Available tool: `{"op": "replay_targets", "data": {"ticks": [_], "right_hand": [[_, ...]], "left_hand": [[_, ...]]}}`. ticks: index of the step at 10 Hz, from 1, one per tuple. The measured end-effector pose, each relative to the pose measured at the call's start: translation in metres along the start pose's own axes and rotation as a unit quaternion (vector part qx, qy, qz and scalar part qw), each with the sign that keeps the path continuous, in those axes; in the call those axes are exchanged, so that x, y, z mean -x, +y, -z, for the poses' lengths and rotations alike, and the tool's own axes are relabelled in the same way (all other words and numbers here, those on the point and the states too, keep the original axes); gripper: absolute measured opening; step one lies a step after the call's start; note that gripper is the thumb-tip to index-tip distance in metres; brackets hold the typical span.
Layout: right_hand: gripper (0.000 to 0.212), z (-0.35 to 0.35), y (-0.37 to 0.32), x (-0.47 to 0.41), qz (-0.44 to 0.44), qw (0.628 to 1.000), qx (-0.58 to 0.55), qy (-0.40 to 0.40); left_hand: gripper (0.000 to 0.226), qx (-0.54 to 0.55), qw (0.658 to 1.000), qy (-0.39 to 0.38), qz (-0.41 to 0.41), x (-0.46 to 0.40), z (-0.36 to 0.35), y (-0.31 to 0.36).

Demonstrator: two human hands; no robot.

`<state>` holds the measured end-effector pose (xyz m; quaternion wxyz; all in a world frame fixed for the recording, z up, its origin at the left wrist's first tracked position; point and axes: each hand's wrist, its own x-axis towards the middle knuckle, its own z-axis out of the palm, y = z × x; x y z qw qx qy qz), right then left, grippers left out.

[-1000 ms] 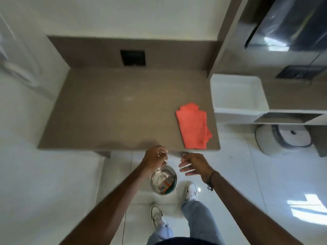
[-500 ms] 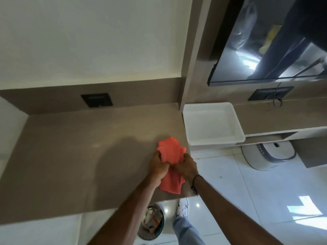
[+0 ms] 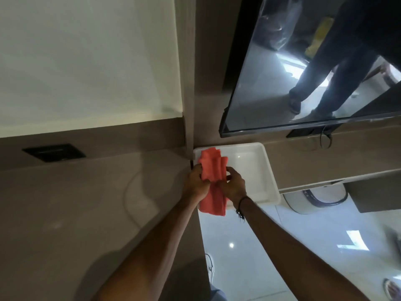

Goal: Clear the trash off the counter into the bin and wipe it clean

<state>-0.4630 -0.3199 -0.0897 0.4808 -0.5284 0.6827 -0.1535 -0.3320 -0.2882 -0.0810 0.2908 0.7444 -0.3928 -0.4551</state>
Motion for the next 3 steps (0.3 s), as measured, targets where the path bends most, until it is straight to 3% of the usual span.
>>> {"op": "replay_targets", "data": {"ticks": [2, 3], "right_hand": [[0.033, -0.003, 0.004, -0.023, -0.05, 0.998, 0.049, 0.001], [0.023, 0.001, 0.001, -0.004, -0.012, 0.997, 0.03, 0.072]], "left_hand": [[0.029, -0.11, 0.993, 0.036, 0.003, -0.016, 0.008, -0.008], [0.024, -0.117, 0.991, 0.069, -0.023, -0.009, 0.026, -0.009]]}}
